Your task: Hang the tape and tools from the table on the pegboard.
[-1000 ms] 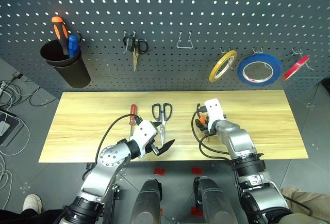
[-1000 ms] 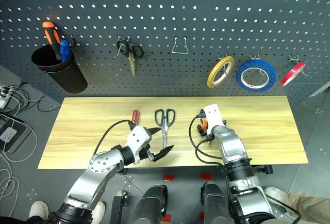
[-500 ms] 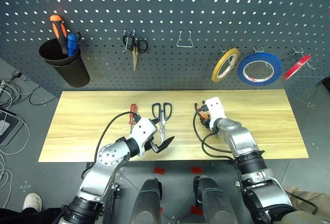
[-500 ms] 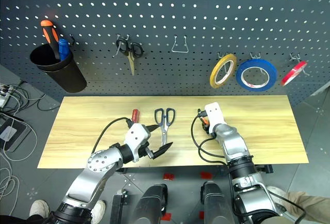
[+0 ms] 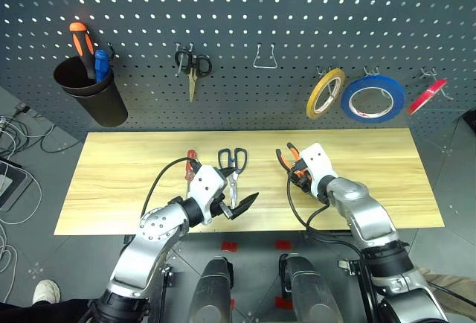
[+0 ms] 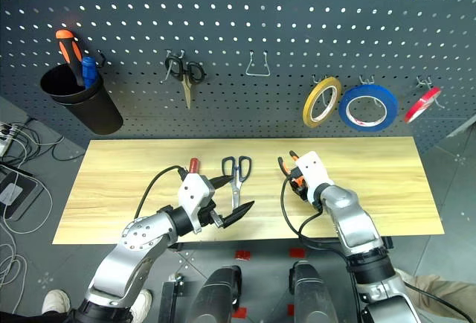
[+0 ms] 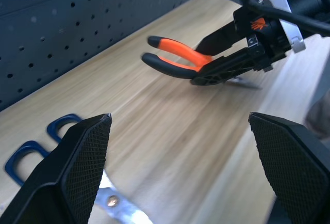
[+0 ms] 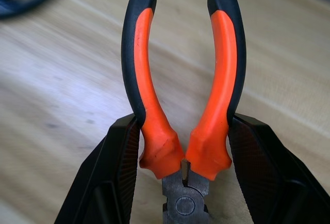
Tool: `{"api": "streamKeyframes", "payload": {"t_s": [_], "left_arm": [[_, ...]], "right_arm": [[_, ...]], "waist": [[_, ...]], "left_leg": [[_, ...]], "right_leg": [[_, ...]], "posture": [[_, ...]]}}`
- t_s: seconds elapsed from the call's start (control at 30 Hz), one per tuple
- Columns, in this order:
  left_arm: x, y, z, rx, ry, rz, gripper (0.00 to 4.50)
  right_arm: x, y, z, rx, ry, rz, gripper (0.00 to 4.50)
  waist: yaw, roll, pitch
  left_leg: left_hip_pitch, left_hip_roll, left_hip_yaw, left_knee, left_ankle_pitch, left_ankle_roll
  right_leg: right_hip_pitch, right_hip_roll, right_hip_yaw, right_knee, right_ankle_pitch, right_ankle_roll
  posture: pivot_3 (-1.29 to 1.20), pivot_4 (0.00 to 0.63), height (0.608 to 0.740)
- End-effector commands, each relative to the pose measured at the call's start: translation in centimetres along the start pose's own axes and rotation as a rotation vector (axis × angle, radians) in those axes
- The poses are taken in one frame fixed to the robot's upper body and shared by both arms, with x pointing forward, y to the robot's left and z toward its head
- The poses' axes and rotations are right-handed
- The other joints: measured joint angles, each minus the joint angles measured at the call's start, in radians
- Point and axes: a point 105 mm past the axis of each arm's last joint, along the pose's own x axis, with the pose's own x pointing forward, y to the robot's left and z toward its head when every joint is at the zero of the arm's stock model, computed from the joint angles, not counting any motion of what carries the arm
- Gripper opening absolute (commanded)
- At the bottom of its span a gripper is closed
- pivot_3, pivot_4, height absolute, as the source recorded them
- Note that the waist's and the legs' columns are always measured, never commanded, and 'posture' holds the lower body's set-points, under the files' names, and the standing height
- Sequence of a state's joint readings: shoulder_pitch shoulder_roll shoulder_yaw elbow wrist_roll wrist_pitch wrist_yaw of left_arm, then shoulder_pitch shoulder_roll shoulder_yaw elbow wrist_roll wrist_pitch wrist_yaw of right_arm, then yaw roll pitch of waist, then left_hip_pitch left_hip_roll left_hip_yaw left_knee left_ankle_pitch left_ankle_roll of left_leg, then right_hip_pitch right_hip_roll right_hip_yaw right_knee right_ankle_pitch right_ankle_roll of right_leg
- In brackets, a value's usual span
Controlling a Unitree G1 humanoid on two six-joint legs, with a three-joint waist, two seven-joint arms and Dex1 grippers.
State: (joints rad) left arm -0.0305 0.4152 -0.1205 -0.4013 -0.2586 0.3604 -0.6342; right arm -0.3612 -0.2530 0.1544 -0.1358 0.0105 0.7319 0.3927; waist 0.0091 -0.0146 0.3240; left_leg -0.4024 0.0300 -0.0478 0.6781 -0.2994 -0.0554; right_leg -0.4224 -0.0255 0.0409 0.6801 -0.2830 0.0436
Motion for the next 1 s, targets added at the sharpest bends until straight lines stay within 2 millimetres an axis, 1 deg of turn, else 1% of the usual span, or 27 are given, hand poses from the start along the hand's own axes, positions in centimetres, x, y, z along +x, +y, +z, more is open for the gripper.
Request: {"api": "streamKeyframes", "payload": {"t_s": [0.03,0.1,0.13,0.23,0.3,0.37,0.47,0.6,0.77,0.87,1.0], "left_arm": [[-0.9,-0.2,2.1,-0.055,-0.074,0.031,4.5],[-1.4,-0.1,2.6,-0.08,-0.088,0.053,4.5],[-1.5,-0.1,2.9,-0.087,-0.096,0.063,4.5],[-1.6,0.1,4.2,-0.091,-0.133,0.099,4.5],[-1.4,0.6,5.1,-0.09,-0.167,0.127,4.5],[-0.9,1.1,6.0,-0.082,-0.2,0.15,4.5],[0.0,1.9,7.2,-0.065,-0.243,0.173,4.5],[1.0,3.2,8.8,-0.049,-0.303,0.213,4.5],[2.3,4.8,10.7,-0.024,-0.373,0.263,4.5],[2.8,5.4,11.5,-0.013,-0.398,0.281,4.5],[3.6,6.3,12.2,0.003,-0.414,0.3,4.5]], "right_arm": [[-1.8,0.7,5.0,0.039,-0.19,0.03,2.34],[-2.6,1.4,7.4,0.055,-0.281,0.055,2.34],[-3.0,1.6,8.4,0.057,-0.326,0.063,2.34],[-4.3,2.2,12.0,0.044,-0.502,0.069,2.34],[-5.1,2.1,14.0,0.032,-0.615,0.047,2.34],[-5.5,1.8,15.5,-0.002,-0.71,0.003,2.34],[-5.5,1.1,17.2,-0.026,-0.802,-0.07,2.34],[-5.2,0.4,19.7,-0.075,-0.916,-0.14,2.34],[-4.0,-0.5,22.4,-0.116,-1.012,-0.198,2.34],[-3.4,-0.7,23.3,-0.126,-1.046,-0.214,2.34],[-2.0,-0.4,24.0,-0.125,-1.064,-0.212,2.34]], "waist": [[0.001,0.0,-0.005],[0.004,-0.001,-0.013],[0.006,-0.002,-0.017],[0.014,-0.003,-0.035],[0.018,-0.006,-0.046],[0.025,-0.007,-0.06],[0.034,-0.009,-0.083],[0.042,-0.01,-0.11],[0.044,-0.01,-0.116],[0.045,-0.01,-0.116],[0.045,-0.01,-0.116]], "left_leg": [[0.0,0.0,0.0,0.0,0.001,-0.002],[-0.001,0.0,-0.001,0.0,0.003,-0.005],[-0.001,-0.001,-0.001,0.0,0.003,-0.005],[-0.001,-0.001,-0.001,0.0,0.003,-0.006],[-0.001,-0.001,-0.001,0.0,0.003,-0.006],[-0.001,-0.002,-0.001,0.0,0.005,-0.008],[-0.001,-0.003,0.001,0.0,0.005,-0.009],[0.0,-0.002,0.006,0.0,0.005,-0.009],[0.001,-0.002,0.009,-0.001,0.005,-0.009],[0.001,-0.002,0.009,0.0,0.005,-0.009],[0.001,-0.002,0.01,-0.001,0.005,-0.009]], "right_leg": [[0.0,0.0,0.0,0.0,0.0,0.0],[0.0,0.0,-0.001,0.0,0.0,0.0],[0.0,0.0,-0.001,0.0,0.0,0.0],[0.0,0.0,-0.002,-0.001,0.0,0.0],[0.0,0.0,-0.002,-0.001,0.0,0.0],[0.0,-0.001,-0.003,-0.001,0.0,0.0],[0.001,-0.001,-0.003,-0.001,0.0,0.0],[0.001,0.0,-0.002,-0.001,0.0,0.0],[0.001,0.0,-0.001,0.0,0.0,0.0],[0.001,0.0,0.0,0.0,0.0,0.0],[0.0,0.0,0.0,0.0,0.0,0.0]], "posture": [[0.16,0.222,0.74],[0.16,0.203,0.74],[0.16,0.203,0.74],[0.17,0.171,0.74],[0.18,0.155,0.74],[0.18,0.138,0.74],[0.19,0.12,0.74],[0.19,0.115,0.74],[0.2,0.121,0.74],[0.21,0.136,0.74],[0.21,0.161,0.74]]}}
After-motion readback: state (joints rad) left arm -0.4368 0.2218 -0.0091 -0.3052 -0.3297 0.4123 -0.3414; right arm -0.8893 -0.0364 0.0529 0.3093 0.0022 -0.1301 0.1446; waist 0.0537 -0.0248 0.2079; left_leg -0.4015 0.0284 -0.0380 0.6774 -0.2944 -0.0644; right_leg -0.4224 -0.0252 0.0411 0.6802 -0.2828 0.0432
